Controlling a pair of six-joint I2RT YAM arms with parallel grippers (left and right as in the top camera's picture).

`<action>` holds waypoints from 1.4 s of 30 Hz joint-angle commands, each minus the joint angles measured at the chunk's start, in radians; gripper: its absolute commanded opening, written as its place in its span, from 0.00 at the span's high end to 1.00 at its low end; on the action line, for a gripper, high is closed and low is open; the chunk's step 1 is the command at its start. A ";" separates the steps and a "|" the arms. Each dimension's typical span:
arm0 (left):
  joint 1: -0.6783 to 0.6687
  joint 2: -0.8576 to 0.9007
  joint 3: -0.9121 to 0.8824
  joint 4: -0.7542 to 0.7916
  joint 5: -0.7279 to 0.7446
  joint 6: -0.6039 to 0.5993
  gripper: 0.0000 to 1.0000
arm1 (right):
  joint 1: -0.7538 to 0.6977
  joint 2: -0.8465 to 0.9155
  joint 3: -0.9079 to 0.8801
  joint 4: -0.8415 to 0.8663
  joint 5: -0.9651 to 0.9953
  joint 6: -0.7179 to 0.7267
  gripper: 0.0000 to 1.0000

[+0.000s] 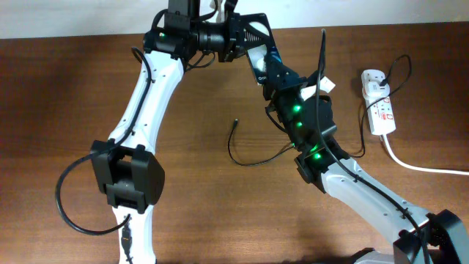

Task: Plug charger to phone and switch on socket

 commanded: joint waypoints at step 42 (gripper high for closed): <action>0.349 -0.002 0.006 -0.637 -0.150 0.677 1.00 | 0.003 -0.001 0.065 -1.004 -0.271 -1.069 0.04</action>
